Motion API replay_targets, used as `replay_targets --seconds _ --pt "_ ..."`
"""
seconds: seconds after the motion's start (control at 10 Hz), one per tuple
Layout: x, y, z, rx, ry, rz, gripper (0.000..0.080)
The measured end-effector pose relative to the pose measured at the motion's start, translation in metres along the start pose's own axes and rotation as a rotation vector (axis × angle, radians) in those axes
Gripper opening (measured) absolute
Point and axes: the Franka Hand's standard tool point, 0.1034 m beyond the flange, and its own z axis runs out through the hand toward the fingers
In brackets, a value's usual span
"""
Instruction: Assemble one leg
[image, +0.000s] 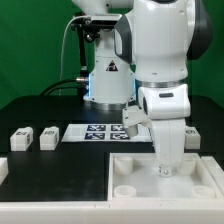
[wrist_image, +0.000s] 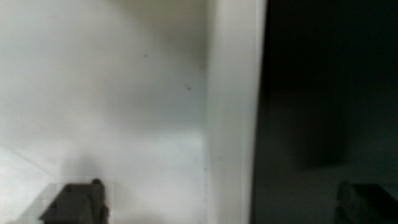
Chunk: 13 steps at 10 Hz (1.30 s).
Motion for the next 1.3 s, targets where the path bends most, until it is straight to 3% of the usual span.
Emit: replay_targets --seconds 0.3,0.5,0.8,1.0,1.3 --pt "0.0 0.0 0.0 0.0 0.0 0.002 0.0649" --pt "0.007 -0.005 -0.031 -0.013 -0.015 0.104 0.0649" --pt "0.049 -0.02 -0.056 -0.038 -0.014 0.482 0.0649" --pt "0.071 -0.019 -0.059 -0.052 0.001 0.713 0.0649" --pt "0.07 -0.019 -0.054 -0.037 0.019 1.011 0.0649"
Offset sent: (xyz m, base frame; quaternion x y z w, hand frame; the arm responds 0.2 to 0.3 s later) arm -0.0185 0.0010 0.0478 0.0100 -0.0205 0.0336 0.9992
